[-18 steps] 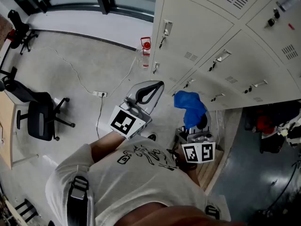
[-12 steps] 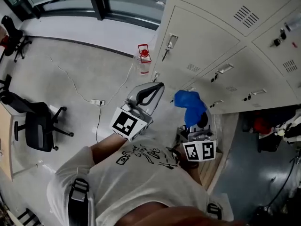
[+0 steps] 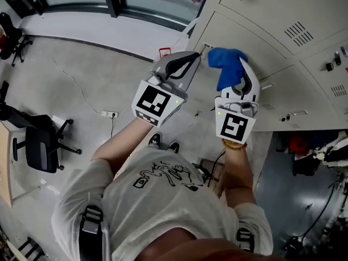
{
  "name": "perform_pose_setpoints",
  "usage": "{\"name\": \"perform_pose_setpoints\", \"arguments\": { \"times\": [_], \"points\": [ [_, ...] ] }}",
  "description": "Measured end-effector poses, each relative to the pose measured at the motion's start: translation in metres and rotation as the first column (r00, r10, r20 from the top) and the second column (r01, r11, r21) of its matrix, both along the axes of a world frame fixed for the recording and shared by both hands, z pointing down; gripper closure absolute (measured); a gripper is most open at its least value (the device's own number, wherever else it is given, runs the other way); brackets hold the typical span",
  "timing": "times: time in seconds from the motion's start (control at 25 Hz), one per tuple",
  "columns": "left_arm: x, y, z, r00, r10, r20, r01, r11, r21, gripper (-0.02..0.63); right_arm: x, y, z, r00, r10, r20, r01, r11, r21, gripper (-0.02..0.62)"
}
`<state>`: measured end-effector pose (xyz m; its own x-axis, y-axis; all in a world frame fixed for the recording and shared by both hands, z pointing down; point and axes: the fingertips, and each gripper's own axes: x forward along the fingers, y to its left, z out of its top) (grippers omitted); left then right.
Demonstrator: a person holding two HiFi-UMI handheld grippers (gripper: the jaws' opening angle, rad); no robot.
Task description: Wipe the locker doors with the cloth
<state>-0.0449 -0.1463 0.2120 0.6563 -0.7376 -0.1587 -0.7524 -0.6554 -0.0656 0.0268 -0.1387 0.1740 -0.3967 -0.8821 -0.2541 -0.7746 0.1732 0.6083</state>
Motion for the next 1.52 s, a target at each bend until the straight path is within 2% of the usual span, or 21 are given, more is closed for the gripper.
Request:
{"name": "perform_pose_setpoints", "arguments": {
  "times": [0.08,0.12,0.2,0.28,0.44,0.76,1.04,1.24,1.52],
  "points": [
    [0.000,-0.025,-0.015,0.999,-0.024,0.041,0.023,0.999,0.023,0.604,-0.007,-0.030,-0.006,0.993,0.090,-0.074,-0.089,0.996,0.014,0.566],
    [0.001,-0.037,-0.020,0.997,-0.039,0.061,0.037,0.999,0.025,0.604,-0.013,-0.042,-0.011,0.989,0.114,-0.098,-0.109,0.993,0.052,0.566],
    [0.004,-0.058,-0.026,0.995,-0.053,0.088,0.053,0.999,0.003,0.604,-0.026,-0.061,-0.025,0.977,0.138,-0.162,-0.113,0.982,0.150,0.566],
    [0.008,-0.073,-0.027,0.991,-0.060,0.117,0.063,0.998,-0.019,0.604,-0.034,-0.075,-0.028,0.964,0.156,-0.216,-0.114,0.974,0.196,0.566],
    [0.007,-0.093,-0.020,0.984,-0.081,0.158,0.091,0.994,-0.054,0.604,-0.041,-0.099,-0.012,0.943,0.177,-0.282,-0.127,0.974,0.185,0.566],
    [0.014,-0.105,0.021,0.980,-0.071,0.186,0.097,0.986,-0.133,0.604,-0.030,-0.106,0.035,0.890,0.243,-0.386,-0.156,0.957,0.243,0.566],
    [0.032,-0.112,0.087,0.975,-0.053,0.215,0.101,0.971,-0.217,0.604,-0.001,-0.105,0.110,0.890,0.247,-0.383,-0.193,0.966,0.172,0.566],
    [0.035,-0.117,0.126,0.972,-0.074,0.223,0.130,0.960,-0.248,0.604,0.010,-0.106,0.169,0.892,0.237,-0.385,-0.205,0.971,0.122,0.566],
    [0.027,-0.113,0.173,0.969,-0.112,0.222,0.169,0.952,-0.257,0.604,0.013,-0.107,0.270,0.905,0.188,-0.381,-0.212,0.977,-0.022,0.566]
  ]
}}
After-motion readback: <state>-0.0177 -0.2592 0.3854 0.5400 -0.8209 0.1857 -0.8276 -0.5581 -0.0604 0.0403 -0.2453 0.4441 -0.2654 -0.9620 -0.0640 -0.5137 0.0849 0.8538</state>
